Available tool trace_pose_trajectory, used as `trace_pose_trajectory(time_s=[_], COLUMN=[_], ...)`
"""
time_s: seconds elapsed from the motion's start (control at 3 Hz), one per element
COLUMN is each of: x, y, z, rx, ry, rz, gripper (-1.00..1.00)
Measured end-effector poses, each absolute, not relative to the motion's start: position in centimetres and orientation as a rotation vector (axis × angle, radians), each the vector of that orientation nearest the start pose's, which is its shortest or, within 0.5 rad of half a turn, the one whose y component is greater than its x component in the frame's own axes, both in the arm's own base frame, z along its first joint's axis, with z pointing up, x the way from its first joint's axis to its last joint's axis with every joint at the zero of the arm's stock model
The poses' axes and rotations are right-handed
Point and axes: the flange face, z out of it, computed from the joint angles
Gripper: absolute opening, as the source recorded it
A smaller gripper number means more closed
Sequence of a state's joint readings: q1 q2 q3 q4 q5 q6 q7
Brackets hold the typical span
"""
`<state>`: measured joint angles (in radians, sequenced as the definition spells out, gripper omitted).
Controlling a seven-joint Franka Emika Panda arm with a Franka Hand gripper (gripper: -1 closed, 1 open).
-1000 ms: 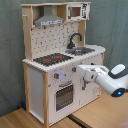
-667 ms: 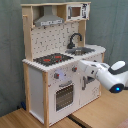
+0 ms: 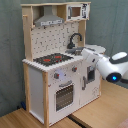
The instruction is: Play with the kitchen
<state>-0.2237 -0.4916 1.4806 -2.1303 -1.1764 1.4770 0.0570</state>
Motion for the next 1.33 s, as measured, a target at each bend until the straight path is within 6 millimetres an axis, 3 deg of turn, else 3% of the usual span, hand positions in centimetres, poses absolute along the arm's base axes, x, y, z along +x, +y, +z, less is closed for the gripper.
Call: trace_pose_trajectory(time_s=[0.67, 1.33], x=[20.8, 26.6], y=[42.9, 39.8], z=[56.6, 61.9], rx=[1.268, 1.478], ry=[0.718, 0.568], rz=[0.506, 0.605], gripper=[1.00, 1.00])
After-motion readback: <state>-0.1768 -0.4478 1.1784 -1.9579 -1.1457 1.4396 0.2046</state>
